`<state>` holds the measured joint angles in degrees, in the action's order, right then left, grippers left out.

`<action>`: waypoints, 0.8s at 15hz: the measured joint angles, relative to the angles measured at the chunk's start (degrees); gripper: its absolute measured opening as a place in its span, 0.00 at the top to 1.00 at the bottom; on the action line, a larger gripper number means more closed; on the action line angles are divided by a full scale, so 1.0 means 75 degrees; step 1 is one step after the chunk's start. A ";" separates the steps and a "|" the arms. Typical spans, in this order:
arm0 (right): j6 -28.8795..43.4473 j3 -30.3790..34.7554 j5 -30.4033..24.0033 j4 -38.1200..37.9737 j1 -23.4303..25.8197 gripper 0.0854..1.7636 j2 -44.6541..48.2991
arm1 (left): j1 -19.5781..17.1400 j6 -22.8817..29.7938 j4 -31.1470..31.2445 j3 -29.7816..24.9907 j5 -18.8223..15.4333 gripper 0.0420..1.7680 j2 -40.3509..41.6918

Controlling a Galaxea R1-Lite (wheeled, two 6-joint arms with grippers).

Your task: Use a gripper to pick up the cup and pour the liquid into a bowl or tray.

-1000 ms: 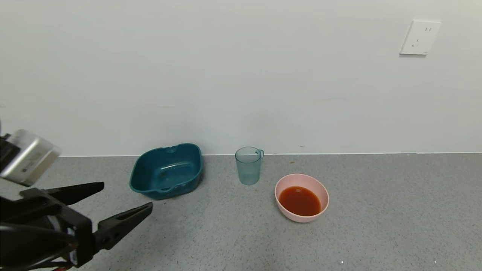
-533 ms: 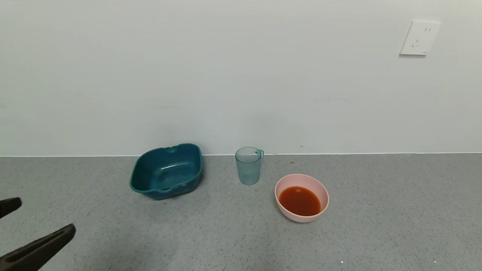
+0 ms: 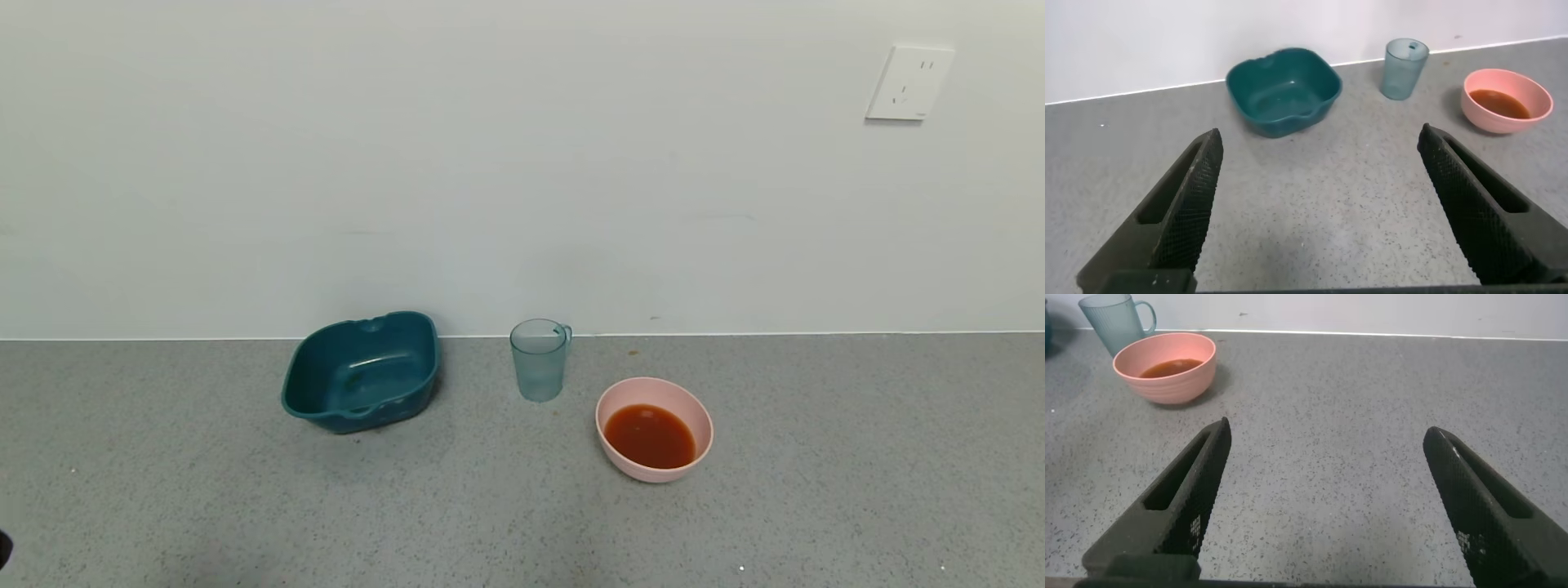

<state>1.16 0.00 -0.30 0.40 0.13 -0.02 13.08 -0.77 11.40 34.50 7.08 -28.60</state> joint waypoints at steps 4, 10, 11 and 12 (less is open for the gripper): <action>0.0003 0.0000 0.0000 0.0000 0.0000 0.03 0.0003 | -0.0590 0.0067 0.0101 -0.0254 -0.0171 0.03 0.0925; 0.0000 0.0000 0.0002 0.0002 -0.0008 0.03 0.0003 | -0.1547 0.0049 0.0623 -0.0466 -0.0215 0.03 0.2128; 0.0000 0.0000 0.0000 0.0002 -0.0005 0.03 0.0000 | -0.1604 0.0052 0.0634 -0.0558 -0.0218 0.03 0.2370; 0.0003 0.0000 0.0002 0.0002 0.0000 0.03 0.0000 | -0.1647 0.0062 0.0632 -0.0665 -0.0239 0.03 0.2632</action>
<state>1.18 0.00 -0.29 0.41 0.13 -0.02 0.73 -0.30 16.14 29.51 5.29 -8.86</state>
